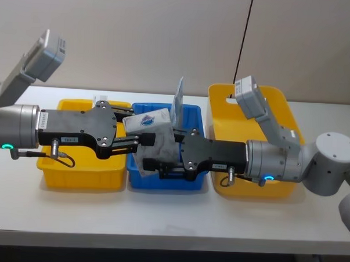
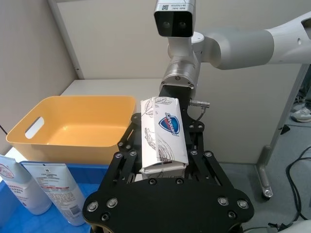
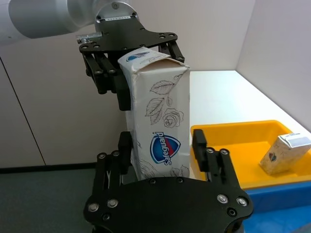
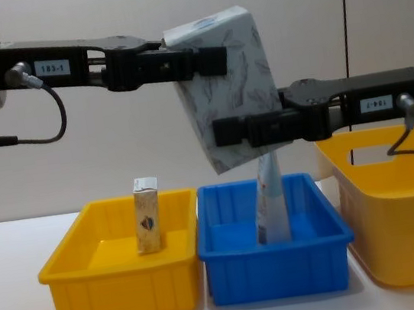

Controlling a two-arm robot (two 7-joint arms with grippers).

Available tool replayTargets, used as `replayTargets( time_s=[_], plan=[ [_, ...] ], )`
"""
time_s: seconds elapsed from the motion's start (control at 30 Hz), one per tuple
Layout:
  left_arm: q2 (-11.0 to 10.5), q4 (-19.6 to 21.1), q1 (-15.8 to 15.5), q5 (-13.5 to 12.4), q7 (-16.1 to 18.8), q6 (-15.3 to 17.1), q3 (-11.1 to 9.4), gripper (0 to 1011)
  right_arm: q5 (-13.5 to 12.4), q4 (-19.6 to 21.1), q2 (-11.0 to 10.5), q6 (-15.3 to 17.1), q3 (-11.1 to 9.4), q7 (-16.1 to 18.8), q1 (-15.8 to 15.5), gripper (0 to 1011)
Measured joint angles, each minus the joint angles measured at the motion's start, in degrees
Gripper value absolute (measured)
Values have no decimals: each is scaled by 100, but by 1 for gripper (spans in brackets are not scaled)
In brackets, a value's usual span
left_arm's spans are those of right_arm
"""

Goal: Bimanual collaborative sorting of washing and personal care products

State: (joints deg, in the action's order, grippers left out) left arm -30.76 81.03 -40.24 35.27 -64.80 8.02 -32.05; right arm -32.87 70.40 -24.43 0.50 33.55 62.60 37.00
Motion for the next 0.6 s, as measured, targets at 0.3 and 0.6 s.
replayTargets(
  time_s=[0.3, 0.6],
  plan=[
    [3, 6, 0, 10, 7, -4, -4, 377, -25, 66, -21, 15, 36, -49, -12, 503],
    [4, 9, 0, 16, 10, -4, -9, 425, -62, 161, -63, 6, 67, -108, -48, 391]
  ],
)
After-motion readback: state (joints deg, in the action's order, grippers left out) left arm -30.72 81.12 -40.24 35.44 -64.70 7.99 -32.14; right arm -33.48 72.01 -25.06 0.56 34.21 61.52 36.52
